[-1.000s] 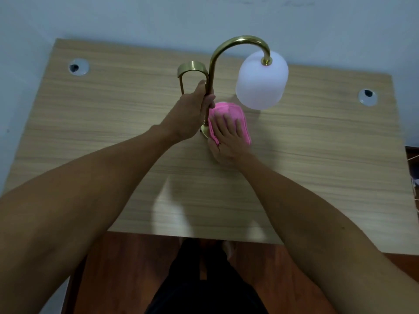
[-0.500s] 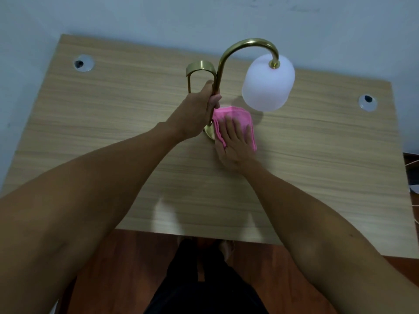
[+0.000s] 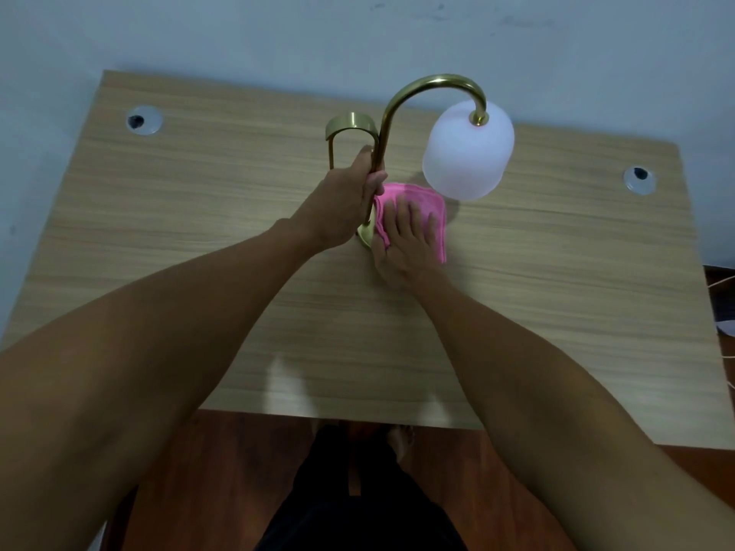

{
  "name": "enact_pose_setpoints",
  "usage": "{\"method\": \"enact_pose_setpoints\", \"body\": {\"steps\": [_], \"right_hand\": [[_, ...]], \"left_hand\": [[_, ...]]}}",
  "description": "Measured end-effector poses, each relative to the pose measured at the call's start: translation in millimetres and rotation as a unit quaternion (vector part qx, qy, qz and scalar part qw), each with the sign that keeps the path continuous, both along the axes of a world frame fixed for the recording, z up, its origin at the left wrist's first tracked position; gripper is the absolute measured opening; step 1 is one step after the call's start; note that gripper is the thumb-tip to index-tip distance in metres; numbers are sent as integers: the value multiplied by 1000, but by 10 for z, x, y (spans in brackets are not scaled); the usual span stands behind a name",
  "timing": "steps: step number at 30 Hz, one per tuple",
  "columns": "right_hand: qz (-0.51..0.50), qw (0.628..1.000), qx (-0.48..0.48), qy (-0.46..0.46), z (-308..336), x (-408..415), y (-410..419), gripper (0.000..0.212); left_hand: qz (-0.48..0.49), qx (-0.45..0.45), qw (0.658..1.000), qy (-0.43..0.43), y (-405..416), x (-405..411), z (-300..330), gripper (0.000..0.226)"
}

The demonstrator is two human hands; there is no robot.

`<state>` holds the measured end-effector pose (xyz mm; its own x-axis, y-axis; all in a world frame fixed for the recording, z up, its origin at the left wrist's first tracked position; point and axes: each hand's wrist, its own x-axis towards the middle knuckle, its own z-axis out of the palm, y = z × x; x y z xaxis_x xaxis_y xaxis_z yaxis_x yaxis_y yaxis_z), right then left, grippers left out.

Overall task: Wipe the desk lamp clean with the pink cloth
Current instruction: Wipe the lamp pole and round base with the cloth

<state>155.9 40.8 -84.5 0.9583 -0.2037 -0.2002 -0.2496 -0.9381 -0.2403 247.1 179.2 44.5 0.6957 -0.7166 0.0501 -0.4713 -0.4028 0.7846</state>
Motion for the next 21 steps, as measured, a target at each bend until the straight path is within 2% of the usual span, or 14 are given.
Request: {"method": "enact_pose_setpoints", "body": {"steps": [5,8,11,16,21], "right_hand": [[82,995,-48,-5,-95,-219,-34,70],[54,998,-11,-10,-93,-257,-95,70],[16,999,-25,-18,-22,39,-22,69],[93,994,-61,-23,11,-110,-30,66],[17,1000,-10,-22,38,-51,-75,65]], "left_hand": [[1,1,1000,-3,-1,2,10,27],[4,5,1000,2,6,7,4,29],[-4,9,1000,-5,7,12,-3,31],[-12,5,1000,-12,15,37,-9,28],[-7,9,1000,-14,28,41,-15,32]]}}
